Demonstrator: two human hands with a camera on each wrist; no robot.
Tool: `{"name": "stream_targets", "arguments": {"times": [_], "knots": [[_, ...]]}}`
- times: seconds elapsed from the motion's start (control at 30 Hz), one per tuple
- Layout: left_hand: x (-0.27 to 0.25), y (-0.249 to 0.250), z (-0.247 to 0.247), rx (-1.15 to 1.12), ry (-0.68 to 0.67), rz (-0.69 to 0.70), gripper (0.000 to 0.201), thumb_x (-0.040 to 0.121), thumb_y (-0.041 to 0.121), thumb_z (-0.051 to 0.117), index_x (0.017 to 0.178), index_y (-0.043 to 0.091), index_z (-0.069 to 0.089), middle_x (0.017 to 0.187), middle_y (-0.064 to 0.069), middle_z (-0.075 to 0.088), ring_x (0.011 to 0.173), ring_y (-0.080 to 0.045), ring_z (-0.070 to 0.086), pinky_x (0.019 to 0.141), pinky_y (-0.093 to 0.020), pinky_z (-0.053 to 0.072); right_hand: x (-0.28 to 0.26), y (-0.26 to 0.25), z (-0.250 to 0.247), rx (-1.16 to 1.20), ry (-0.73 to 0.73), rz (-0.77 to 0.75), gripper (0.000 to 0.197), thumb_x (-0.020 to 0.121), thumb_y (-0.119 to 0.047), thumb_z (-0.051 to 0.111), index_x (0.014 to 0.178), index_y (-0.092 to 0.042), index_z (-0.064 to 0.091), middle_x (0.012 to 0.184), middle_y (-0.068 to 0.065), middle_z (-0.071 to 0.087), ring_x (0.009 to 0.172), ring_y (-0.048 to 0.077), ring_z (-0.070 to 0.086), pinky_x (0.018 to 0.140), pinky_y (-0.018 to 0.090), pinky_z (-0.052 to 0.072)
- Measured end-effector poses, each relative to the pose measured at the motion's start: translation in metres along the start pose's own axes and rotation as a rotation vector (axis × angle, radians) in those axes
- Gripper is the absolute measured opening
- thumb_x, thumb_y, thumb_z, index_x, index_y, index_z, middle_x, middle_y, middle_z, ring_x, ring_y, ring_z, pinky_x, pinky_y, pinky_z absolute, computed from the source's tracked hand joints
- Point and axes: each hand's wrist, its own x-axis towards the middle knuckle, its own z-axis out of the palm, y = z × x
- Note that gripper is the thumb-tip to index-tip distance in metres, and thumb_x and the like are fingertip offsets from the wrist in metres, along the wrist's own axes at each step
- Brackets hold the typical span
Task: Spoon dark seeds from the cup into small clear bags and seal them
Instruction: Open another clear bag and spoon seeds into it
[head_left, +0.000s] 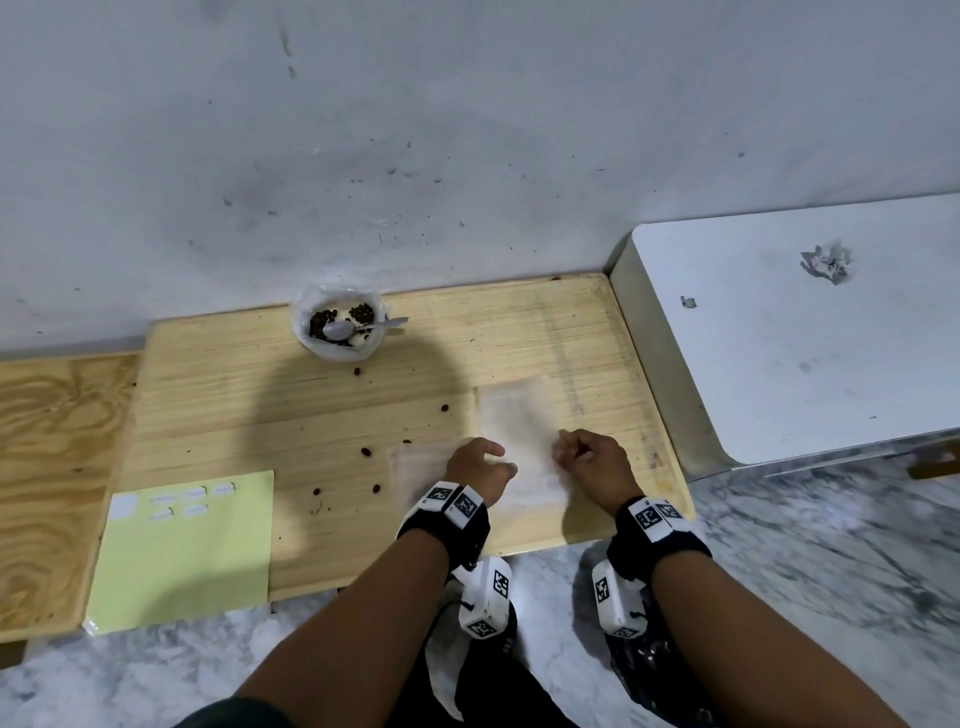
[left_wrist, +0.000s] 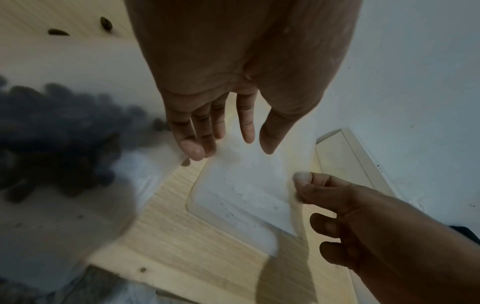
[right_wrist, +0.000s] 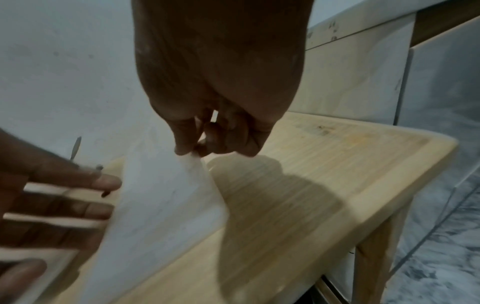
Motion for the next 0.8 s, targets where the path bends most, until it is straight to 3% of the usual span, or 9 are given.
{"name": "stream_targets", "arguments": {"times": [0.13,0.2,0.27,0.33,0.43,0.5,0.67,0.73,0.8], "knots": [[-0.004,0.003,-0.008,-0.119,0.098,0.096,0.021,0.083,0.021,0.07,0.103,0.023,0.068,0.121,-0.001,0.06,0.111,-0.021,0.058,0.084,-0.023,0.04,-0.007,-0.017,-0.011,0.261,-0.09,0.044,0.019,0.093,-0.003,0.064,0.078,-0.014,0.064,0.056,-0.016,0.054,0.056,0.001,0.05,0.053,0.011,0.038],[-0.009,0.006,-0.015,-0.21,0.149,0.19,0.013,0.082,0.017,0.07,0.091,0.026,0.07,0.103,0.003,0.066,0.095,-0.018,0.062,0.081,-0.023,0.042,-0.012,-0.027,-0.017,0.301,-0.168,0.065,0.014,0.095,-0.005,0.062,0.083,-0.013,0.063,0.052,-0.016,0.051,0.041,-0.001,0.041,0.041,0.015,0.031],[-0.01,0.008,-0.024,-0.333,0.195,0.264,0.025,0.082,0.009,0.068,0.077,0.033,0.069,0.084,0.003,0.068,0.07,-0.014,0.058,0.071,-0.024,0.042,-0.012,-0.035,-0.018,0.284,-0.275,0.084,0.017,0.093,-0.005,0.063,0.079,-0.015,0.062,0.052,-0.014,0.05,0.04,0.004,0.035,0.042,0.019,0.024],[-0.01,0.008,-0.04,-0.405,0.239,0.294,0.037,0.082,0.0,0.062,0.071,0.034,0.069,0.077,0.002,0.067,0.059,-0.01,0.051,0.064,-0.024,0.041,-0.014,-0.049,-0.016,0.208,-0.363,0.076,0.024,0.089,-0.005,0.068,0.072,-0.021,0.06,0.053,-0.017,0.052,0.045,0.007,0.037,0.048,0.021,0.023],[-0.011,0.011,-0.072,-0.408,0.204,0.359,0.04,0.082,-0.009,0.054,0.071,0.026,0.07,0.077,0.007,0.069,0.064,-0.012,0.057,0.059,-0.02,0.045,-0.014,-0.084,-0.013,0.237,-0.289,0.017,0.03,0.084,0.003,0.07,0.103,-0.021,0.068,0.078,-0.006,0.064,0.052,0.0,0.052,0.048,0.017,0.035],[-0.015,0.013,-0.1,-0.296,0.107,0.425,0.037,0.082,-0.009,0.053,0.073,0.022,0.071,0.071,0.005,0.066,0.059,-0.012,0.056,0.055,-0.016,0.043,-0.013,-0.112,-0.012,0.295,-0.197,-0.051,0.036,0.087,-0.001,0.069,0.116,-0.021,0.065,0.09,-0.004,0.067,0.049,-0.008,0.051,0.043,0.009,0.034],[-0.017,0.013,-0.175,-0.094,-0.084,0.518,0.035,0.077,-0.01,0.059,0.073,0.023,0.072,0.069,0.002,0.068,0.057,-0.007,0.054,0.059,-0.019,0.045,-0.004,-0.176,0.007,0.092,-0.393,-0.098,0.02,0.079,-0.003,0.076,0.091,-0.019,0.077,0.064,-0.001,0.056,0.047,0.009,0.033,0.044,0.019,0.024],[-0.012,0.009,-0.2,-0.049,0.023,0.538,0.033,0.073,-0.004,0.067,0.073,0.028,0.072,0.077,0.003,0.07,0.061,-0.006,0.053,0.064,-0.02,0.044,-0.002,-0.196,0.023,0.039,-0.527,-0.059,0.019,0.073,0.001,0.078,0.088,-0.011,0.078,0.054,0.001,0.045,0.045,0.012,0.027,0.046,0.022,0.019],[-0.005,0.0,-0.219,-0.039,0.188,0.593,0.026,0.067,0.007,0.076,0.076,0.031,0.072,0.094,0.006,0.07,0.081,-0.006,0.058,0.078,-0.024,0.045,-0.002,-0.214,0.044,0.051,-0.592,-0.032,0.021,0.07,0.001,0.08,0.09,-0.006,0.078,0.057,0.005,0.043,0.046,0.013,0.025,0.046,0.023,0.018]]}}
